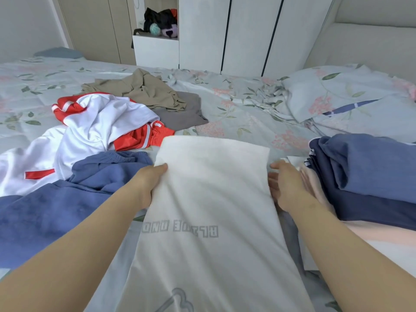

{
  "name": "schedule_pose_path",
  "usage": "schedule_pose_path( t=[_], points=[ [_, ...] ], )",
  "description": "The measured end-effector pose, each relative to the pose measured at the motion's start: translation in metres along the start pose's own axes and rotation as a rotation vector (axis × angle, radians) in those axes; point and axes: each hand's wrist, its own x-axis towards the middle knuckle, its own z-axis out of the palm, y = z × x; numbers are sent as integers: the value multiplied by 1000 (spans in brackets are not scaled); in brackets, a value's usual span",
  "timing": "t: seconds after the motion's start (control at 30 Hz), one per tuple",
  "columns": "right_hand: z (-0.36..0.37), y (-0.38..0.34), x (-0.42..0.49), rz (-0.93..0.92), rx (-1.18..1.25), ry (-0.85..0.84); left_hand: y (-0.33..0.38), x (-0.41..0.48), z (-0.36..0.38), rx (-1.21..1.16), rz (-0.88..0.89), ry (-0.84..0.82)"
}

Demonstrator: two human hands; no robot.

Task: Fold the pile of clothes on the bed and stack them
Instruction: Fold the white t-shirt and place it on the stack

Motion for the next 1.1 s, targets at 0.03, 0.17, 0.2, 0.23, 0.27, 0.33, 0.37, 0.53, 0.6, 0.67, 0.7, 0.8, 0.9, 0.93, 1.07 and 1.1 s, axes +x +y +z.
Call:
schedule_pose_path(
  t=[0.03, 0.17, 0.2, 0.23, 0.27, 0.33, 0.37, 0.53, 0.6, 0.67, 0.7, 0.8, 0.9, 0.93, 1.07, 1.1],
  points=[
    [0, 0, -2, 86, -2, -22, -2, 0, 0, 26, -35, -11],
    [-1, 8, -12, 33, -295, -243, 1, 2, 1, 131, -2, -62],
    [-3, 12, -13, -10, -397, -276, 2, 4, 1, 139, 11, -47],
    [-4, 15, -11, -42, -438, -292, 3, 4, 2, 147, 21, -27],
    [-5, 17, -8, -66, -437, -276, 3, 4, 3, 155, 37, -12],
    [-5, 13, -2, -145, -361, -174, 4, 5, 5, 141, 110, -13],
    [-3, 6, 2, -216, -317, -119, 8, 4, 6, 109, 171, -15],
    [8, -19, 24, -405, -211, -5, 31, 19, 14, 51, 349, 73],
    [5, -3, 28, -233, -327, -55, 20, 24, 14, 239, 209, 95],
    [-5, 17, 20, -104, -359, -92, 2, 15, 7, 343, 72, 62],
    [-10, 24, 13, -112, -363, -87, -5, 8, 1, 344, 36, 48],
    [-27, 39, -10, -136, -335, -44, -21, -21, -19, 310, -16, -48],
    [-37, 50, -36, -106, -375, -109, -42, -52, -36, 391, -28, -163],
    [-40, 54, -43, -100, -415, -123, -49, -60, -39, 400, -11, -158],
    [-50, 57, -63, -135, -367, 50, -60, -84, -44, 294, 116, 74],
    [-51, 55, -69, -141, -359, 69, -62, -90, -44, 281, 130, 105]
  ],
)
